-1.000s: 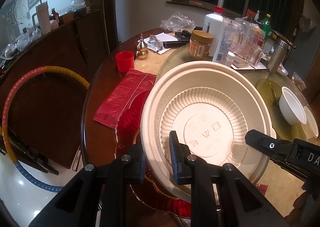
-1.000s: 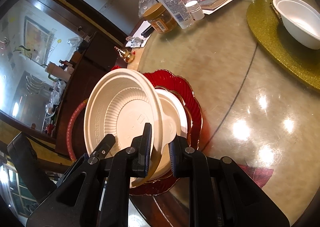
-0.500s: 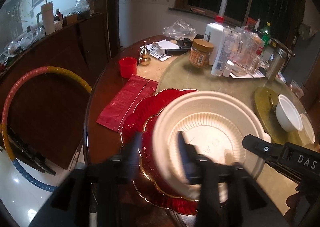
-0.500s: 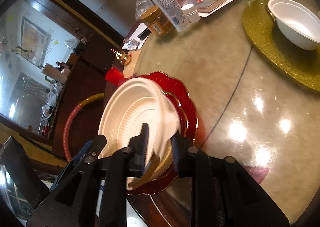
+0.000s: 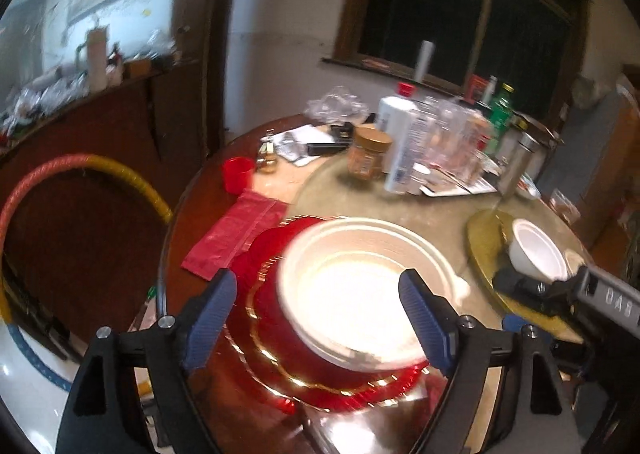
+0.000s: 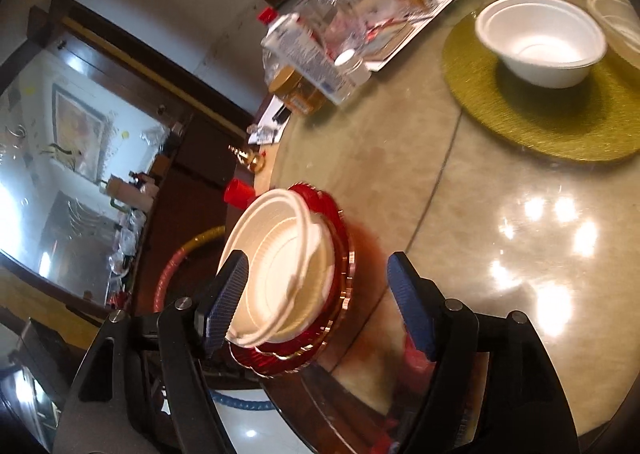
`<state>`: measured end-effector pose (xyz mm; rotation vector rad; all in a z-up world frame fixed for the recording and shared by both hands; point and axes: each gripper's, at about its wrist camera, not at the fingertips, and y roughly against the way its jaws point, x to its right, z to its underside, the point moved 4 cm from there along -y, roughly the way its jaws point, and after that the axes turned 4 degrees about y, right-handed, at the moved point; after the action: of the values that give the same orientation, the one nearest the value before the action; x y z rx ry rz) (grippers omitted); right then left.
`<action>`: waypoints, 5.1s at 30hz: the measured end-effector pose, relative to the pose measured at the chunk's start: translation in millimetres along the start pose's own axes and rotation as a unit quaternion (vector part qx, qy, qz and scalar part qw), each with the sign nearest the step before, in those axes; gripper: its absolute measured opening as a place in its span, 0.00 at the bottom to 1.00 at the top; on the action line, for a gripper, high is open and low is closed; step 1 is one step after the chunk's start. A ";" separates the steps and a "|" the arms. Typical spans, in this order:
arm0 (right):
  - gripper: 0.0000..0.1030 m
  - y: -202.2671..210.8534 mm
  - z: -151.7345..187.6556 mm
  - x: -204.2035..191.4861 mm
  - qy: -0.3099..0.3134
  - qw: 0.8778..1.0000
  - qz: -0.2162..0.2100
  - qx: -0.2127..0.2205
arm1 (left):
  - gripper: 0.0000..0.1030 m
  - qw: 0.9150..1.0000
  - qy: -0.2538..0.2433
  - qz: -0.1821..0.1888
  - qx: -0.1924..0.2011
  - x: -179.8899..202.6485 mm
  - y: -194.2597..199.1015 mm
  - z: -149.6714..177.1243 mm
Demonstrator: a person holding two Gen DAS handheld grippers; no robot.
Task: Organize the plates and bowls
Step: 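Open both tools to release the beige bowl and pull them back, then move both tools to the white foam bowl on the gold mat, then grasp the rim of the white foam bowl with both tools and lift, then carry the white foam bowl toward the stacked dishes with both tools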
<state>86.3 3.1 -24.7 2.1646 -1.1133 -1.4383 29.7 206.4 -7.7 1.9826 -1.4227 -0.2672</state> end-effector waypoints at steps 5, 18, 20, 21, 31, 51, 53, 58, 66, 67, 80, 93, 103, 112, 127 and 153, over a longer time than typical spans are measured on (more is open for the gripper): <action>0.87 31.6 0.2 29.0 -0.009 0.999 0.012 0.030 | 0.81 0.994 -0.089 0.058 0.024 48.2 23.6 20.6; 0.99 116.3 -1.6 73.9 0.157 0.960 0.167 0.160 | 1.00 0.962 -0.196 0.183 0.057 132.5 41.1 49.2; 0.99 123.3 -2.5 87.2 0.149 0.960 0.183 0.149 | 1.00 0.960 -0.204 0.188 0.051 140.5 40.8 53.5; 0.99 128.3 -3.4 97.3 0.135 0.963 0.184 0.144 | 1.00 0.959 -0.207 0.188 0.050 144.7 40.7 55.4; 0.99 152.3 -5.0 178.1 -0.050 0.980 0.183 0.052 | 1.00 0.957 -0.211 0.196 -0.015 182.2 21.3 61.0; 0.99 130.1 -70.2 202.5 -0.101 0.990 0.093 0.034 | 1.00 0.963 -0.187 0.153 -0.121 251.7 -65.1 32.4; 0.99 127.8 -81.9 207.0 -0.118 0.989 0.079 0.038 | 1.00 0.962 -0.178 0.154 -0.135 255.2 -75.8 27.4; 0.99 125.6 -110.7 217.4 -0.156 0.984 0.061 0.057 | 1.00 0.969 -0.150 0.140 -0.140 263.6 -99.5 12.0; 0.99 100.4 -126.8 230.1 -0.190 0.981 0.026 0.035 | 1.00 0.969 -0.136 0.128 -0.160 281.8 -132.0 7.7; 0.99 97.2 -128.6 232.0 -0.194 0.980 0.022 0.033 | 1.00 0.969 -0.135 0.124 -0.164 283.0 -136.9 8.3; 0.58 65.2 -148.9 245.7 -0.215 0.976 0.019 0.029 | 0.82 0.968 -0.139 0.111 -0.175 300.4 -171.0 9.4; 0.23 47.5 -154.4 260.4 -0.219 0.973 0.061 0.033 | 0.32 0.963 -0.155 0.093 -0.199 310.3 -193.1 23.5; 0.11 45.2 -146.9 255.1 -0.199 0.975 0.090 0.032 | 0.13 0.963 -0.173 0.084 -0.190 306.4 -191.1 29.0; 0.12 52.5 -127.2 238.6 -0.197 0.976 0.087 0.023 | 0.11 0.960 -0.154 0.102 -0.213 287.5 -177.8 29.5; 0.12 82.8 -89.6 193.7 -0.170 0.982 0.075 0.031 | 0.11 0.963 -0.135 0.121 -0.197 252.4 -120.4 29.5; 0.12 129.2 -16.2 172.4 -0.161 0.983 0.073 0.057 | 0.12 0.960 -0.166 0.155 -0.161 223.7 -48.5 65.2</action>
<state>78.0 -211.7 -46.4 1.9169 -1.4646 -1.7367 118.2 -12.2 -39.7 1.4735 -1.7478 -0.6679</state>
